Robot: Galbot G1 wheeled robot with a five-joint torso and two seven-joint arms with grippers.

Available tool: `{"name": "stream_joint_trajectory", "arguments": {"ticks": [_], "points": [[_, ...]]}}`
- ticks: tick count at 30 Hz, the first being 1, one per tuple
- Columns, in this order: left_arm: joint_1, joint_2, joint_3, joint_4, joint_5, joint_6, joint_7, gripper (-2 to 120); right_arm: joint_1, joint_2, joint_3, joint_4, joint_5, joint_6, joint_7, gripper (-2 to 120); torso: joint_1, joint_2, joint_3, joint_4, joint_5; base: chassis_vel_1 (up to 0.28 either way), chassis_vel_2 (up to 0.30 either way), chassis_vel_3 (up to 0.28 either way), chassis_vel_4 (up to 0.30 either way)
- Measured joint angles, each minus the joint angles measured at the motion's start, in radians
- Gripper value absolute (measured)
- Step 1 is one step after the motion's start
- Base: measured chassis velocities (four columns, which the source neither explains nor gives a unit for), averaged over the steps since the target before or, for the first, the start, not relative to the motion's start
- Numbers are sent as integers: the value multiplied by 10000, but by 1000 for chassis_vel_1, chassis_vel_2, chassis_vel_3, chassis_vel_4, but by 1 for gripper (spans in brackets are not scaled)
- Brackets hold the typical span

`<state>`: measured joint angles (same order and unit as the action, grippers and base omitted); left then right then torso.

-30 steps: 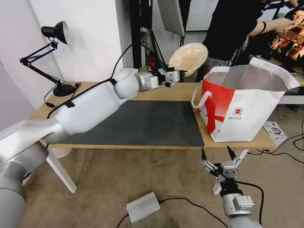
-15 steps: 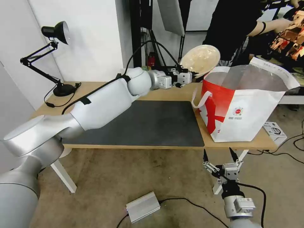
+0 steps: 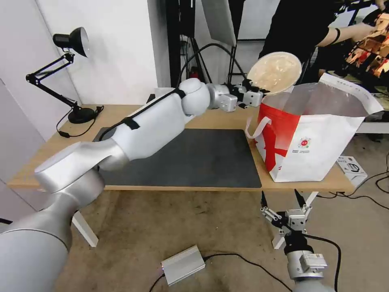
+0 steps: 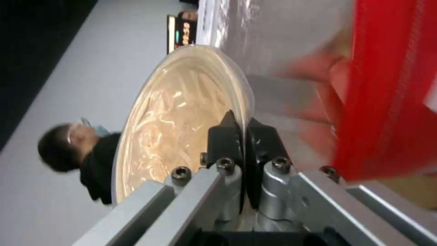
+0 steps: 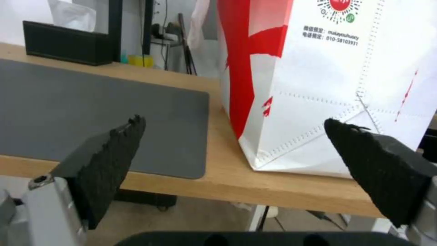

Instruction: Pick up the trash from the table and place it into the takeout bag.

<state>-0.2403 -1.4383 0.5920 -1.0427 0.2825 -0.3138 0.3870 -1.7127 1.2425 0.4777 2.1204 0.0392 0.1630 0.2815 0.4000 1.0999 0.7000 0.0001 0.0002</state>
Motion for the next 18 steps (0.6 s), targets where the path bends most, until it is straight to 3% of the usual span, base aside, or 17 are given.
{"name": "stream_joint_trajectory", "arguments": {"ticks": [12,18], "points": [[-127,-1045,-408,990,725,-505,4,0,-4,52,3,-8,9,9,3,100,0,0,0,-1,-1,0,0,0,0],[-163,-1250,-475,1241,829,-629,-2,0,0,69,3,-37,9,8,3,100,-1,0,0,0,-1,0,0,0,0]]}}
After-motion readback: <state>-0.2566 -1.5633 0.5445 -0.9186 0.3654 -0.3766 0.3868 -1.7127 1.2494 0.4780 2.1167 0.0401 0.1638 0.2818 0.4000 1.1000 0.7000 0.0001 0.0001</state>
